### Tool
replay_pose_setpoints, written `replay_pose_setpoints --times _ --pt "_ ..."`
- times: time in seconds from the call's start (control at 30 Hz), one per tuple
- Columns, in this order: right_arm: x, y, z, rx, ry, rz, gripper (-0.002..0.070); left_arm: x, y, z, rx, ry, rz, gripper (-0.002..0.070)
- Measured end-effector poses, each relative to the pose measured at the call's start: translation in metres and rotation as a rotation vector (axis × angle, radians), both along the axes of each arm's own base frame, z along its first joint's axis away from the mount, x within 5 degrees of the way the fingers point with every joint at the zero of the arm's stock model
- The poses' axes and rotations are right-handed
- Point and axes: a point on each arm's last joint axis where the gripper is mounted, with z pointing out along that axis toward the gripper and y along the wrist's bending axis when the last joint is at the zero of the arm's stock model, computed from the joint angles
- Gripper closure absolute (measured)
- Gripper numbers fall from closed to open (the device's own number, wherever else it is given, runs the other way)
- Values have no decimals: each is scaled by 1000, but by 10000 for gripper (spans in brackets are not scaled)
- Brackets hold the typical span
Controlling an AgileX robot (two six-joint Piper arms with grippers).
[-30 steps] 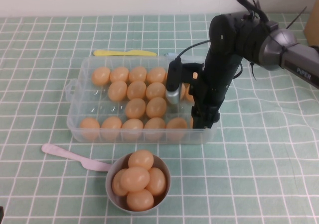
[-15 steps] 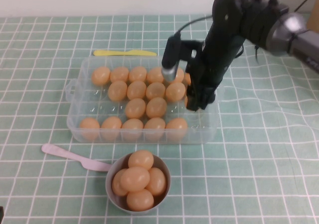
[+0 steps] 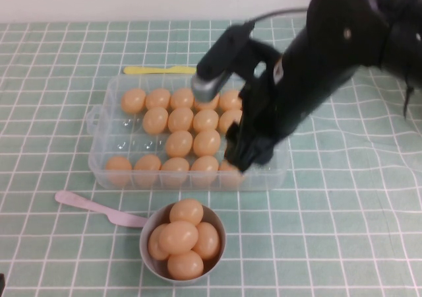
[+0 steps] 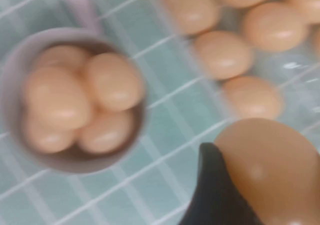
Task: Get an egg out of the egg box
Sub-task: Place the egg in the bowl
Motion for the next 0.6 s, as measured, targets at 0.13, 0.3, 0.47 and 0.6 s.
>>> replay_pose_setpoints --times 0.13,0.3,0.47,0.6 --pt "-29 9 -15 12 99 4 309 0 0 0 0 0 0 678" --pt "-44 20 -29 16 184 8 309 0 0 0 0 0 0 678" --pt "-39 29 -45 21 219 -34 309 0 0 0 0 0 0 678" --pt "-32 35 -59 34 242 -101 309 0 0 0 0 0 0 678"
